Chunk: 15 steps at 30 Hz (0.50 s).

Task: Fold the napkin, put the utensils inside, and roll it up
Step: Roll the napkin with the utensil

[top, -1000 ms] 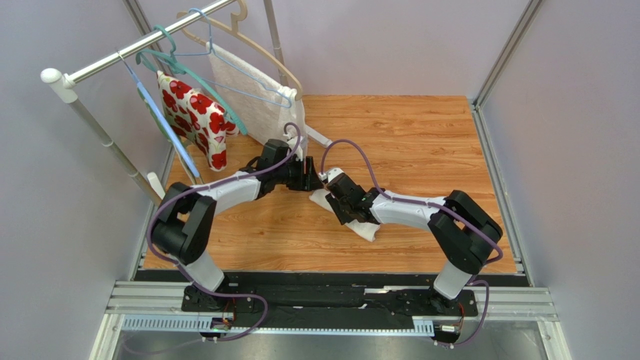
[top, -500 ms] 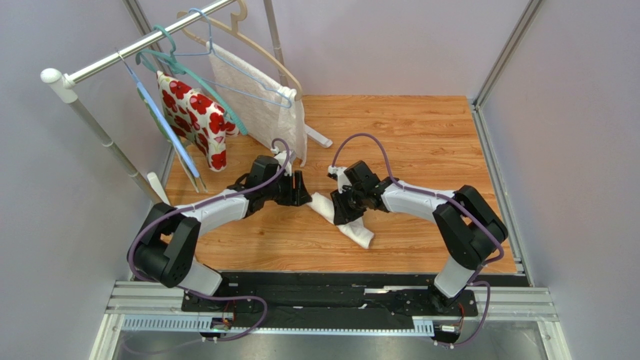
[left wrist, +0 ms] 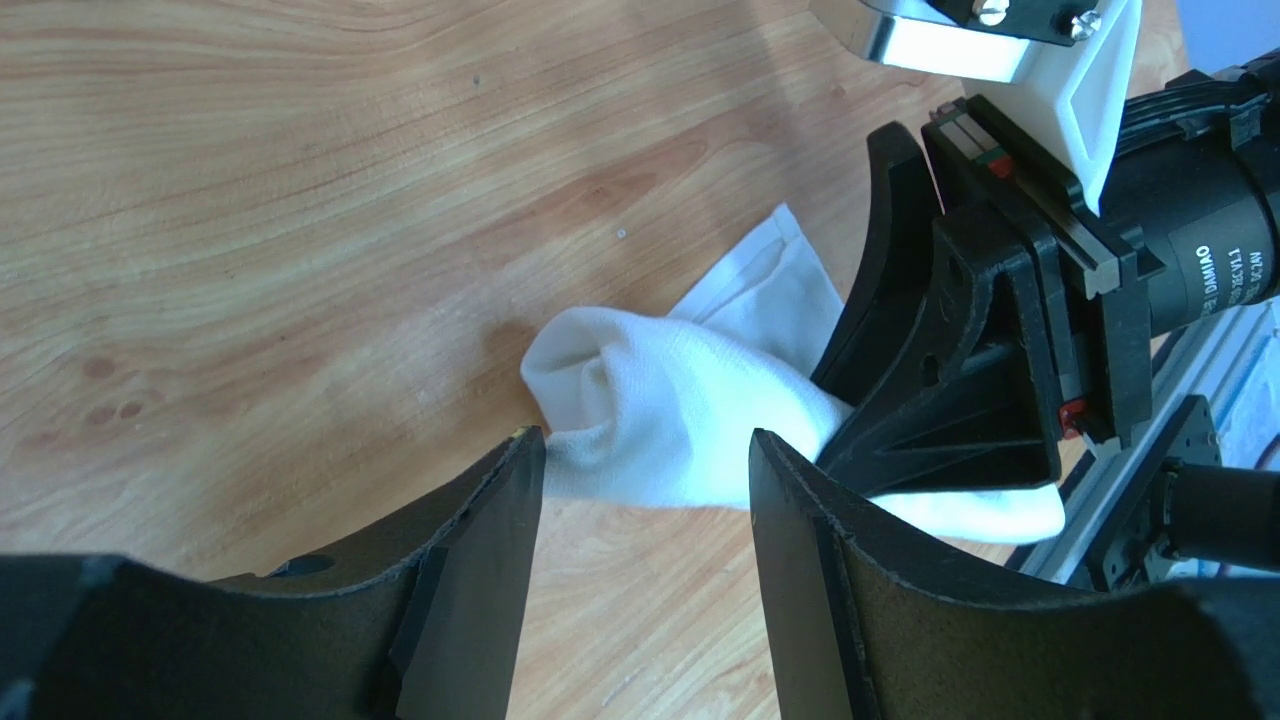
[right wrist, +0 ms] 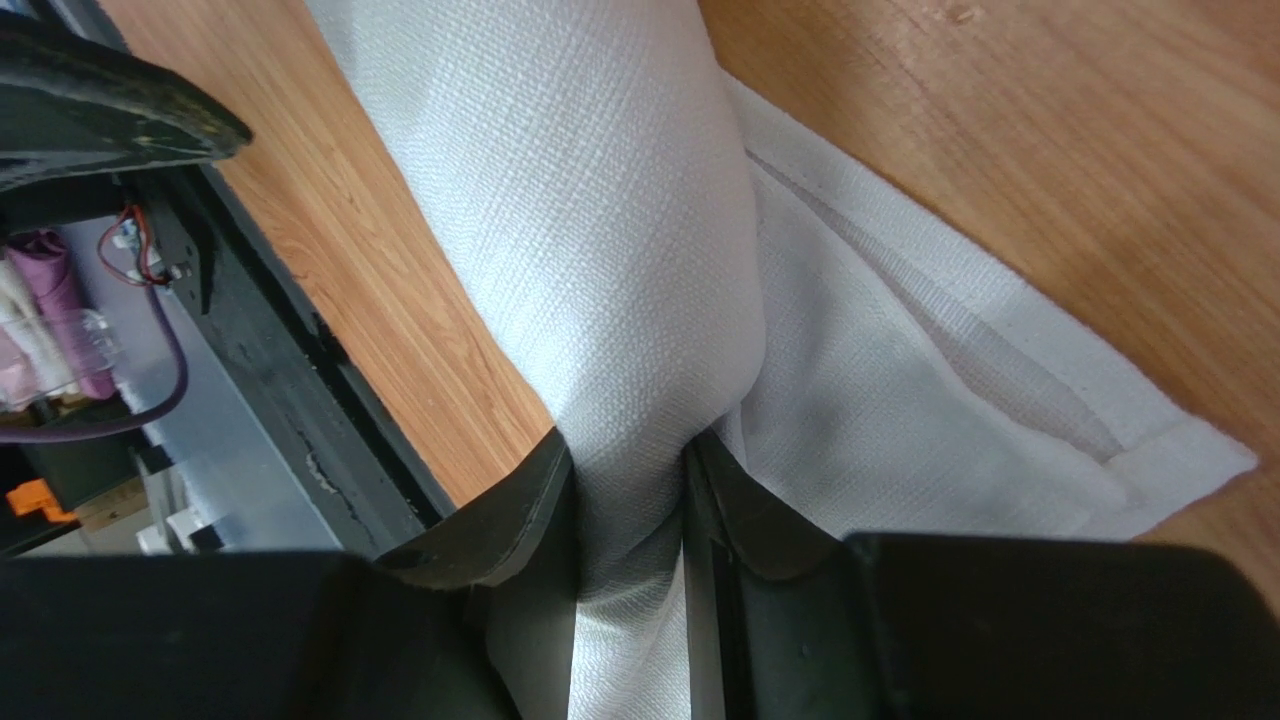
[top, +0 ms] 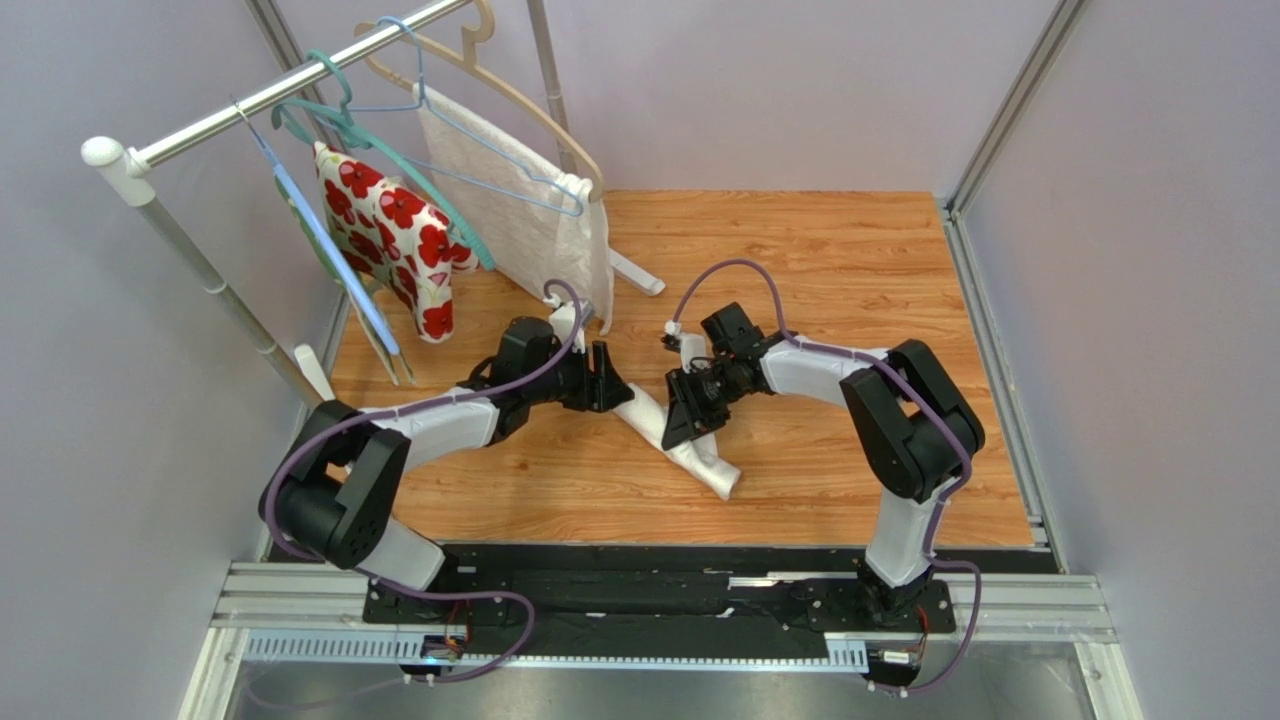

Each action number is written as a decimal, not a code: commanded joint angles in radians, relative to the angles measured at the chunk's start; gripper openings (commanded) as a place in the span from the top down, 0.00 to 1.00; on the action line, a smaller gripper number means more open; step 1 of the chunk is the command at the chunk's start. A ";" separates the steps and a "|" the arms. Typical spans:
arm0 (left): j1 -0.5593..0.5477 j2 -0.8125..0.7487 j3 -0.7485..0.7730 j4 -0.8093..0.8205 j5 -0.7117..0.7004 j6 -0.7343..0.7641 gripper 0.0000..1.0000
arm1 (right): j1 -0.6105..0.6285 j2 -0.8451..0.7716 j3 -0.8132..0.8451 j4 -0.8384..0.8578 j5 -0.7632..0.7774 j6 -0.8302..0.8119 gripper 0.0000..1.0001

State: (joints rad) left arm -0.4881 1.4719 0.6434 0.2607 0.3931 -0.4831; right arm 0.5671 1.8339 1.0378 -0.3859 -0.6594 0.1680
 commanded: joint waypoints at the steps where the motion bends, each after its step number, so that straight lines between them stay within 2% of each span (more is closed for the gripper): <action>1: 0.003 0.056 0.004 0.135 0.029 -0.026 0.39 | -0.006 0.074 0.014 -0.045 -0.052 -0.019 0.76; 5: 0.003 0.119 0.018 0.183 0.061 -0.054 0.41 | -0.015 0.102 0.030 -0.041 -0.080 -0.022 0.76; 7: 0.003 0.131 0.019 0.195 0.076 -0.061 0.47 | -0.027 0.111 0.033 -0.039 -0.082 -0.022 0.76; 9: 0.003 0.139 0.013 0.196 0.079 -0.060 0.58 | -0.039 0.114 0.042 -0.038 -0.086 -0.022 0.75; 10: 0.003 0.142 0.013 0.193 0.076 -0.058 0.72 | -0.042 0.119 0.045 -0.039 -0.086 -0.021 0.75; 13: 0.003 0.159 0.039 0.117 0.056 -0.043 0.93 | -0.055 0.094 0.057 -0.041 -0.091 -0.019 0.66; 14: 0.003 0.172 0.051 0.094 0.052 -0.038 0.96 | -0.055 0.082 0.064 -0.053 -0.083 -0.021 0.58; 15: 0.003 0.180 0.071 0.050 0.040 -0.037 1.00 | -0.055 0.067 0.070 -0.062 -0.075 -0.027 0.54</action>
State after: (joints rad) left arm -0.4885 1.6222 0.6510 0.3824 0.4480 -0.5423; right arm 0.5224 1.9144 1.0824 -0.4046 -0.8028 0.1688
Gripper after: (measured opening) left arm 0.087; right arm 0.388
